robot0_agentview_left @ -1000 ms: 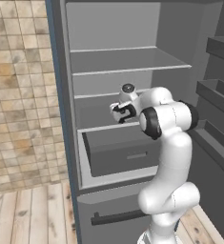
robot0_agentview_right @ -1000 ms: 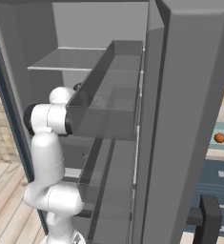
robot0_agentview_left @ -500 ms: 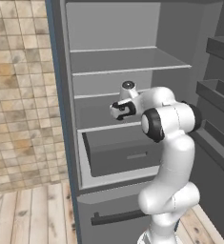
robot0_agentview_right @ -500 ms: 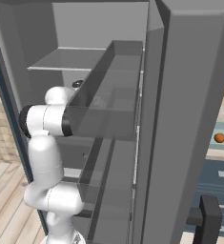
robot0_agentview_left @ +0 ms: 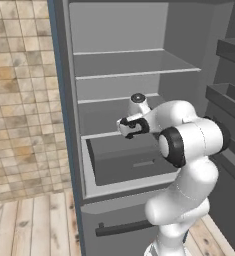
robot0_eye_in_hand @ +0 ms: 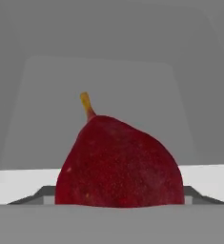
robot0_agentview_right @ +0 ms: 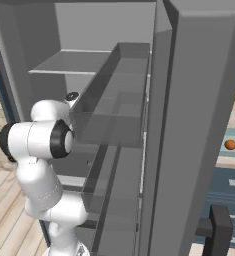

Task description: Pick the tangerine and pear from the fridge and place them inside the tupperware on the counter.

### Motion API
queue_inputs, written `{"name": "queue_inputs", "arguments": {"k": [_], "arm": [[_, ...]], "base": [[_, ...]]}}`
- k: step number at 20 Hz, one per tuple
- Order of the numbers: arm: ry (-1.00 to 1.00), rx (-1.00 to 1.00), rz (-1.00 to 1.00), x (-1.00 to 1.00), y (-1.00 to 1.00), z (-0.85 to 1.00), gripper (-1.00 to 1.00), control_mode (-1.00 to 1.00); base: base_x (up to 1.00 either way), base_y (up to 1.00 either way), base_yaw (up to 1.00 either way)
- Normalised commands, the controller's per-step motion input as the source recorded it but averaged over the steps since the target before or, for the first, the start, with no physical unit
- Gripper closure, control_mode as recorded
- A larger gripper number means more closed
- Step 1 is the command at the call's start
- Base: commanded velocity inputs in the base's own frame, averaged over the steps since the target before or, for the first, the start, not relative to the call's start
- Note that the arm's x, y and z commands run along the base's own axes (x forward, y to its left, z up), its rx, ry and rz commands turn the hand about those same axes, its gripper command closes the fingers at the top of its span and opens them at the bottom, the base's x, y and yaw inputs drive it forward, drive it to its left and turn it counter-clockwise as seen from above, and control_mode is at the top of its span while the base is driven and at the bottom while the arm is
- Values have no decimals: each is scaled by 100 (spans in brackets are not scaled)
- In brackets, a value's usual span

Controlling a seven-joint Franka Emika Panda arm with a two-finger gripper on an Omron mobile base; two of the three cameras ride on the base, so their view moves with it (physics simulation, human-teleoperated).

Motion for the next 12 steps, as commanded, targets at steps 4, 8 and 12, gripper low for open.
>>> {"name": "queue_inputs", "arguments": {"k": [4,8,12], "arm": [[0,0,4,-100,11,38,100,-100],[0,0,4,-100,0,69,100,-100],[6,0,0,-100,16,84,100,-100]], "base": [[0,0,0],[0,0,0],[0,0,0]]}}
